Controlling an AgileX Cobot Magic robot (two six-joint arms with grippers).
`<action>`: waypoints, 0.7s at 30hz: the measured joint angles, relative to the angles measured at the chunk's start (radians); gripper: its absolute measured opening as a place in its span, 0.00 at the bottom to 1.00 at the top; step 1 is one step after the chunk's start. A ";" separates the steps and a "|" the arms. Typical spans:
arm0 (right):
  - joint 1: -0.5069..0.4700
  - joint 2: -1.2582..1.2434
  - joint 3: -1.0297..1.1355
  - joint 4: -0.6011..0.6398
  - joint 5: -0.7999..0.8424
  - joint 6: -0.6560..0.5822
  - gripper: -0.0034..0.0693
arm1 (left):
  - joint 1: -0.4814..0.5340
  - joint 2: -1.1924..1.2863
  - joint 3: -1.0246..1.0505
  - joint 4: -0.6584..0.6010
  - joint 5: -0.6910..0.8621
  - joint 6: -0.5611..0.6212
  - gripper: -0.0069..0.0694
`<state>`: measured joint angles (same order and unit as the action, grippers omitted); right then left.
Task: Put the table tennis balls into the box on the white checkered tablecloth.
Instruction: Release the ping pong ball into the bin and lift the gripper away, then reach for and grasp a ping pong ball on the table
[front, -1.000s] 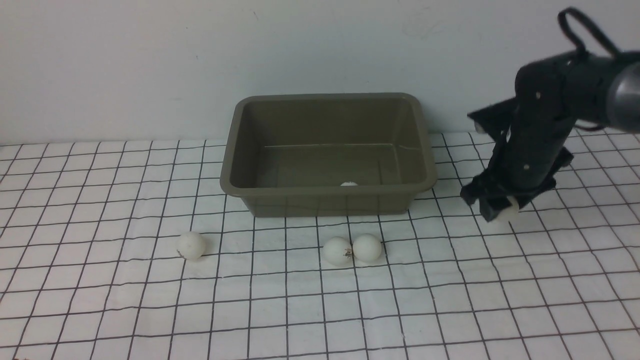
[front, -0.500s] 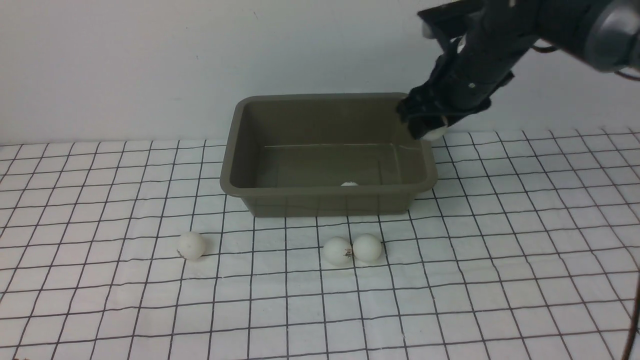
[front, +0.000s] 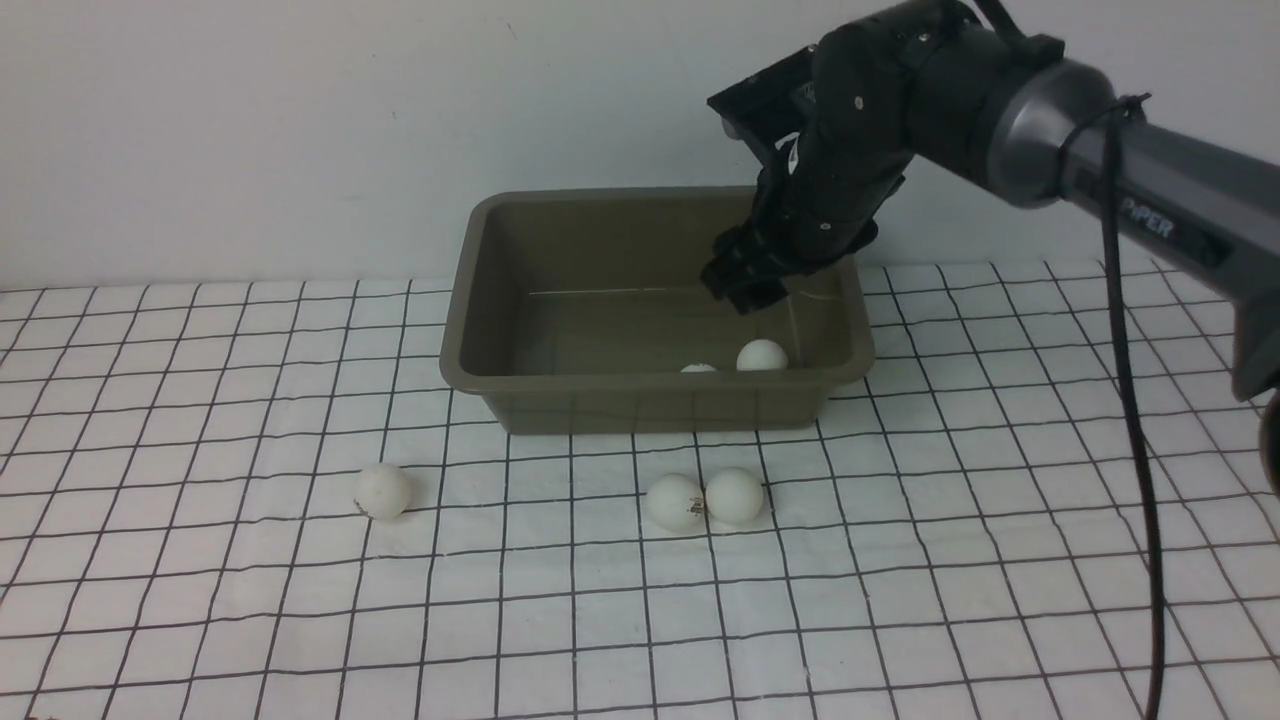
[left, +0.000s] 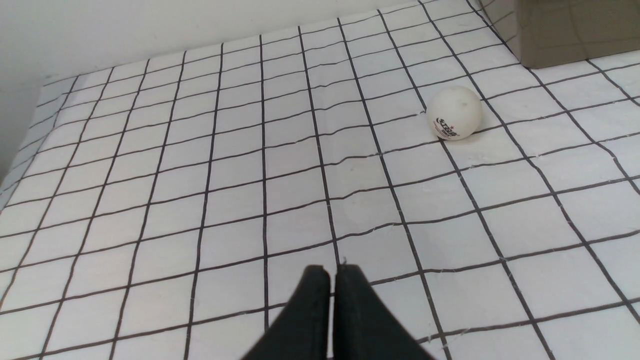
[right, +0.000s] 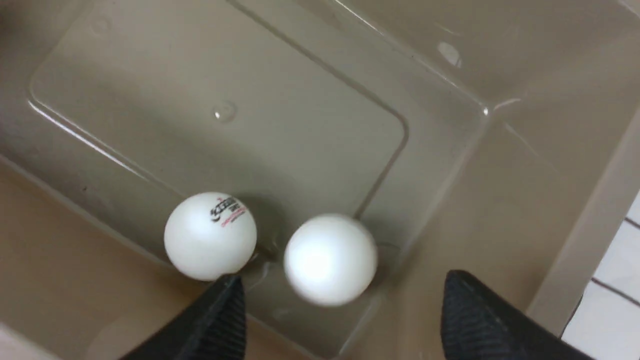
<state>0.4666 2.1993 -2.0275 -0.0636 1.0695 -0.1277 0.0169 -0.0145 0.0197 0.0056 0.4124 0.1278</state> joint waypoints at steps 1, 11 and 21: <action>0.000 0.000 -0.004 0.000 0.014 0.001 0.71 | 0.000 0.000 0.000 0.000 0.000 0.000 0.09; 0.000 -0.024 -0.143 0.091 0.171 0.005 0.73 | 0.000 0.000 0.000 0.000 0.000 0.000 0.09; 0.008 -0.223 0.018 0.267 0.183 0.001 0.73 | 0.000 0.000 0.000 0.000 0.000 0.000 0.09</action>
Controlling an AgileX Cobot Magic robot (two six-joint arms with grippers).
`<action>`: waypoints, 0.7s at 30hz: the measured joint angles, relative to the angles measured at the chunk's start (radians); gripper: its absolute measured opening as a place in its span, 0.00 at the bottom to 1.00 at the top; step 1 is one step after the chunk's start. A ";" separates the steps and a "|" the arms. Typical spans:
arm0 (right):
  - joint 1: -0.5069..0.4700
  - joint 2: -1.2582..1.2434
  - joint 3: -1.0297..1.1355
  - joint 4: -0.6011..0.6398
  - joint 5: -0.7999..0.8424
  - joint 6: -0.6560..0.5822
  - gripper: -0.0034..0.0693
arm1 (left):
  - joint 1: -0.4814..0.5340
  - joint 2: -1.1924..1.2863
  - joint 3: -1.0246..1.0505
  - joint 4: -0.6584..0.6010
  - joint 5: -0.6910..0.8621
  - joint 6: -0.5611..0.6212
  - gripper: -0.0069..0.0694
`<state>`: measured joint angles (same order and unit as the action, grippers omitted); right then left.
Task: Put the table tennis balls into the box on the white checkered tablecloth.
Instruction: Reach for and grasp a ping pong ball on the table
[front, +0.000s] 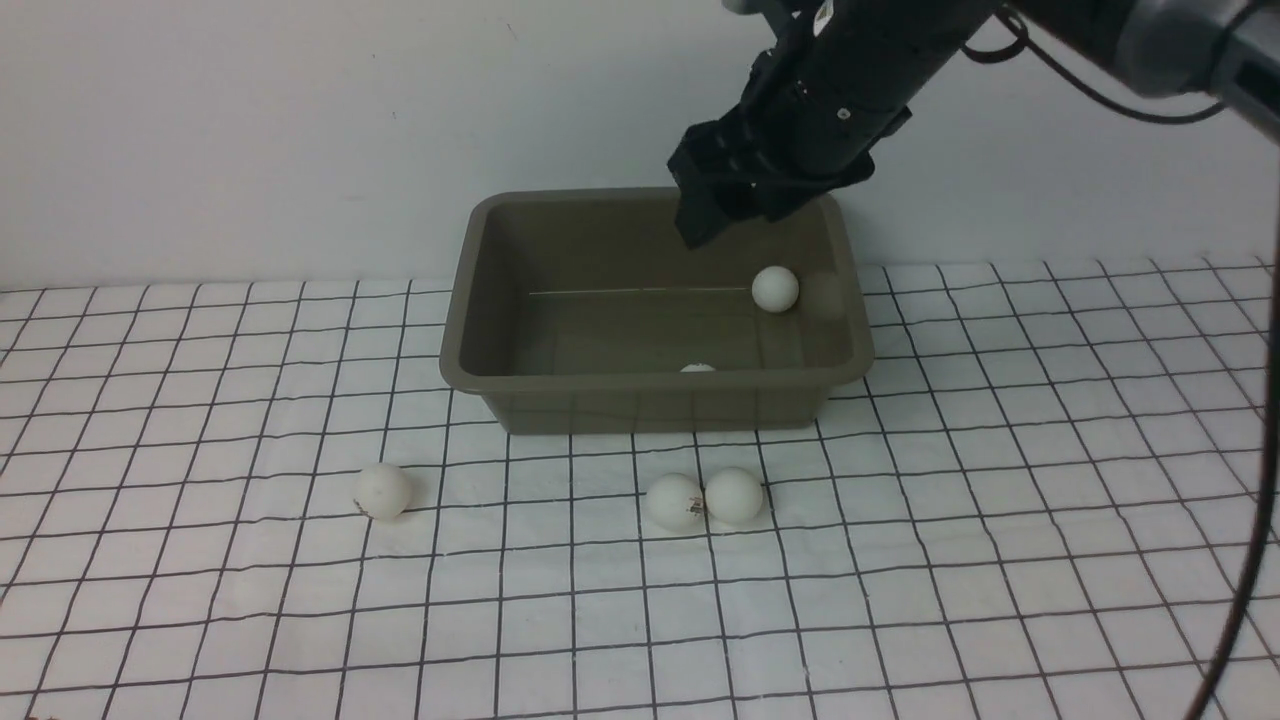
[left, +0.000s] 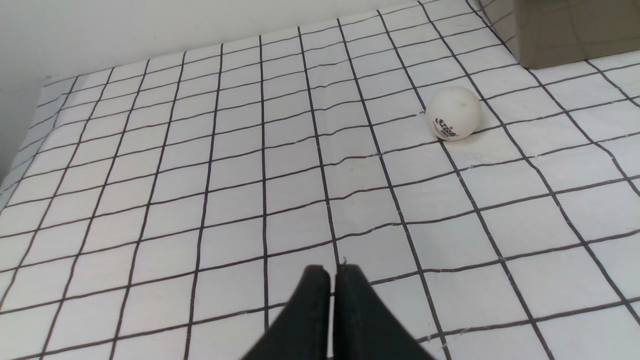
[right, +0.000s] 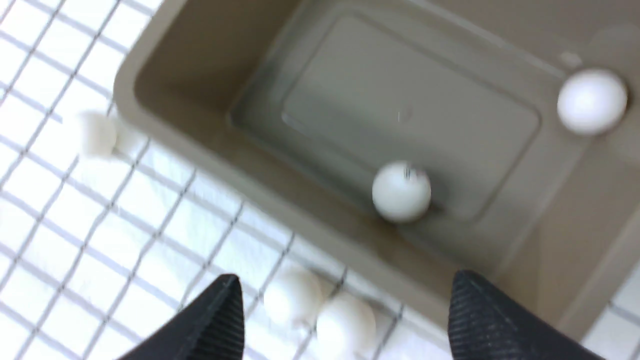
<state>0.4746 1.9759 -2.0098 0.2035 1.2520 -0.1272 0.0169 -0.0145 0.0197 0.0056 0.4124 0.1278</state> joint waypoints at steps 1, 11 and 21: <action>0.002 -0.025 0.043 -0.012 0.000 -0.001 0.73 | 0.000 0.000 0.000 0.000 0.000 0.000 0.09; 0.070 -0.116 0.469 -0.038 -0.025 -0.106 0.73 | 0.000 0.000 0.000 0.000 0.000 0.000 0.09; 0.116 -0.061 0.521 -0.077 -0.240 -0.067 0.73 | 0.000 0.000 0.000 0.000 0.000 0.000 0.09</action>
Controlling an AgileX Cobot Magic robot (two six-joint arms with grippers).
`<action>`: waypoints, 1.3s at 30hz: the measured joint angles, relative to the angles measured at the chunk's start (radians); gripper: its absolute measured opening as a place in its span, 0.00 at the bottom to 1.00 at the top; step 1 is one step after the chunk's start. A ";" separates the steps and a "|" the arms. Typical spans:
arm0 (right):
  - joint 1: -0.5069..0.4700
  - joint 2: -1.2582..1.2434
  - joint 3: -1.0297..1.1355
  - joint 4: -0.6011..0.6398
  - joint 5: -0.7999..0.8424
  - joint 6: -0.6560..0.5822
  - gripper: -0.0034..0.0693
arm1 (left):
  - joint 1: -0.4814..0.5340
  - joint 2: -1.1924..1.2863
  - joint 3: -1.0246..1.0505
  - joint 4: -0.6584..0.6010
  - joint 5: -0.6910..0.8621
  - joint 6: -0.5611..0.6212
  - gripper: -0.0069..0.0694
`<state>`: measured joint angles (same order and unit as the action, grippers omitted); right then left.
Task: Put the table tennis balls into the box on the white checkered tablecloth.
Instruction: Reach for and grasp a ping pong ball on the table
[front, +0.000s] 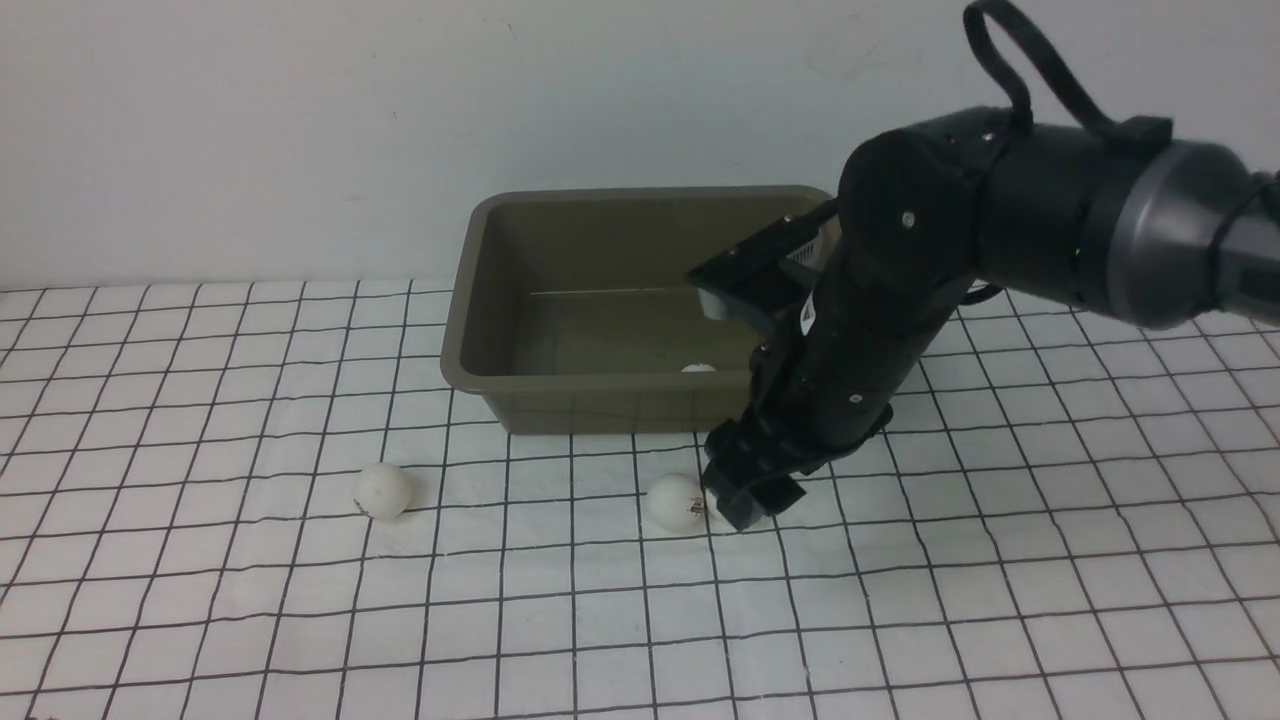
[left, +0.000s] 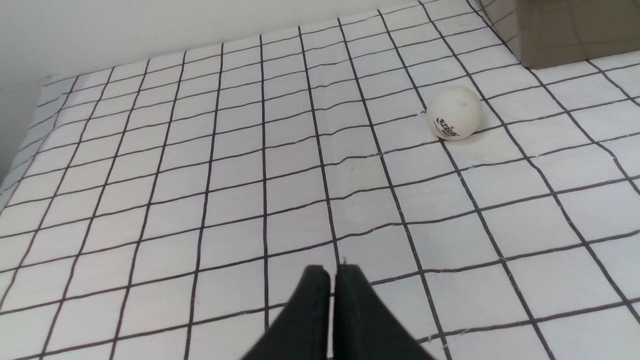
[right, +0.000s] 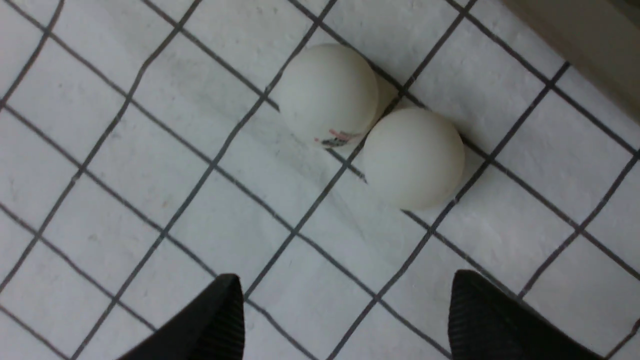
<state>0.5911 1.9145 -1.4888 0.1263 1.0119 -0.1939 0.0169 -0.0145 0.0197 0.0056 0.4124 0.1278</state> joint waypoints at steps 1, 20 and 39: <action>0.000 0.009 0.000 -0.001 -0.010 0.001 0.73 | 0.000 0.000 0.000 0.000 0.000 0.000 0.09; 0.001 0.078 0.001 -0.076 -0.145 -0.011 0.73 | 0.000 0.000 0.000 0.000 0.000 0.000 0.09; 0.001 0.149 0.000 -0.101 -0.195 0.045 0.73 | 0.000 0.000 0.000 0.000 0.000 0.000 0.09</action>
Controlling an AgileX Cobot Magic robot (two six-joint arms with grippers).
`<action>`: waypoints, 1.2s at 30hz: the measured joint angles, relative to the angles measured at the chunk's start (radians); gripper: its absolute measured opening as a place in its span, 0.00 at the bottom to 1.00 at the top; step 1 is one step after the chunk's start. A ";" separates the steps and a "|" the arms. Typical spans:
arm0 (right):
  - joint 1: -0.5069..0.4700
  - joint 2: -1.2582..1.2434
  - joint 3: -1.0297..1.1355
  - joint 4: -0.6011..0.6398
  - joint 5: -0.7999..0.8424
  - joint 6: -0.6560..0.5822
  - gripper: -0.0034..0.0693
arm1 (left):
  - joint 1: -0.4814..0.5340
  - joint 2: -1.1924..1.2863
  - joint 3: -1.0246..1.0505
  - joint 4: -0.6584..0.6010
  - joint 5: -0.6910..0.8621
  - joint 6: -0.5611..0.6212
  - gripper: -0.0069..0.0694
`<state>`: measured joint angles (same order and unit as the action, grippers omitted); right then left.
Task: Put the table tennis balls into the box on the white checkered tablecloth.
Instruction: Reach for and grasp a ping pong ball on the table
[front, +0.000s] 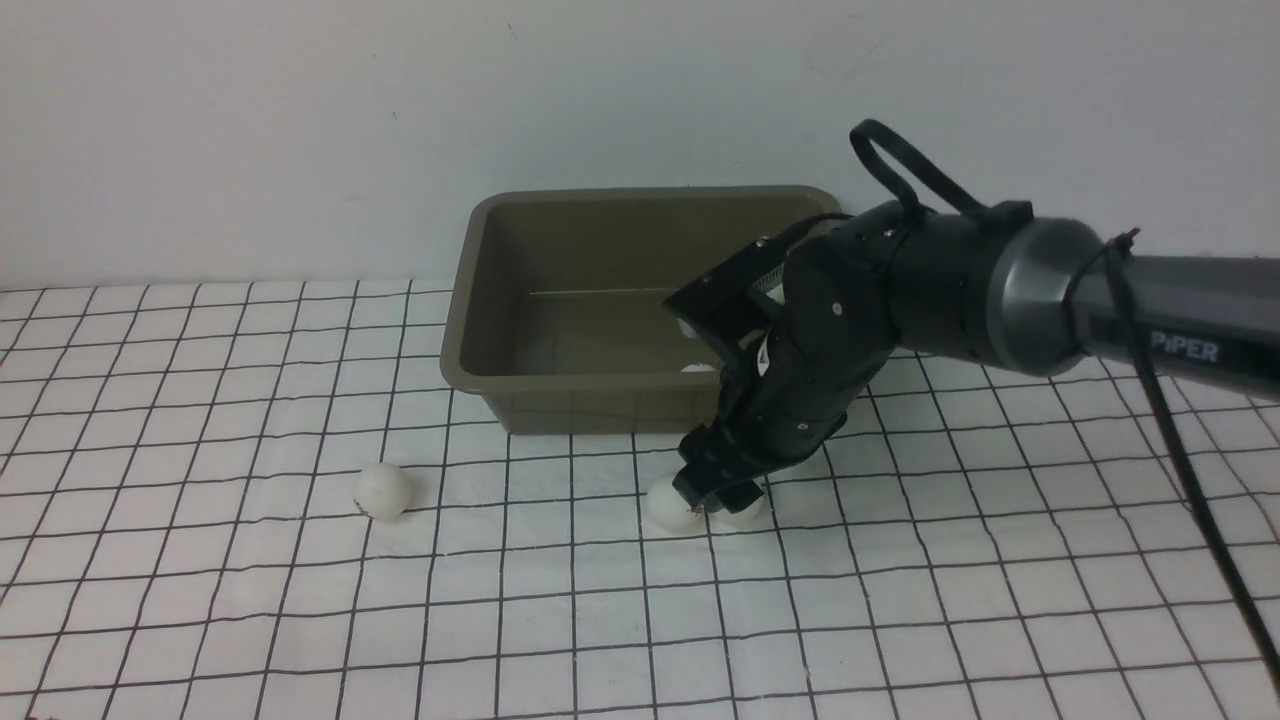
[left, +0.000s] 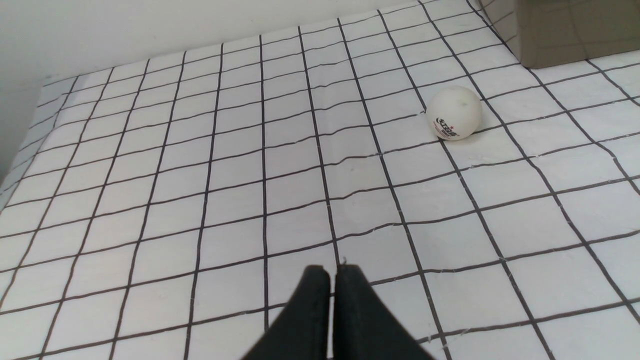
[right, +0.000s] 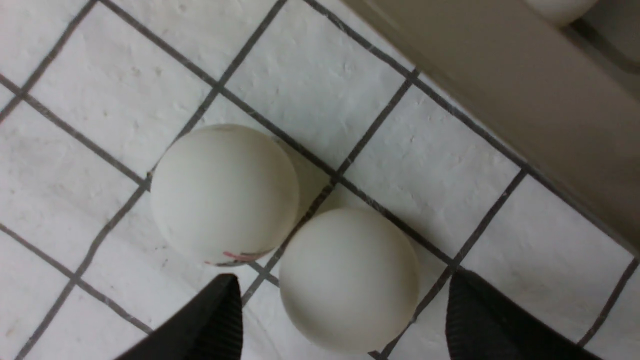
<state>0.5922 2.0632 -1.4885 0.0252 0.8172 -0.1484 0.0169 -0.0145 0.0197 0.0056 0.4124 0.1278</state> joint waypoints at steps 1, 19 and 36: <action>0.000 0.003 0.000 0.000 -0.003 0.002 0.73 | 0.000 0.000 0.000 0.000 0.000 0.000 0.09; 0.000 0.046 -0.001 0.000 -0.039 0.008 0.69 | 0.000 0.000 0.000 0.000 0.000 0.000 0.09; 0.000 0.060 -0.004 -0.025 -0.009 0.047 0.54 | 0.000 0.000 0.000 0.000 0.000 0.000 0.09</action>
<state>0.5922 2.1227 -1.4927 0.0000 0.8080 -0.1010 0.0169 -0.0145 0.0197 0.0056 0.4124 0.1278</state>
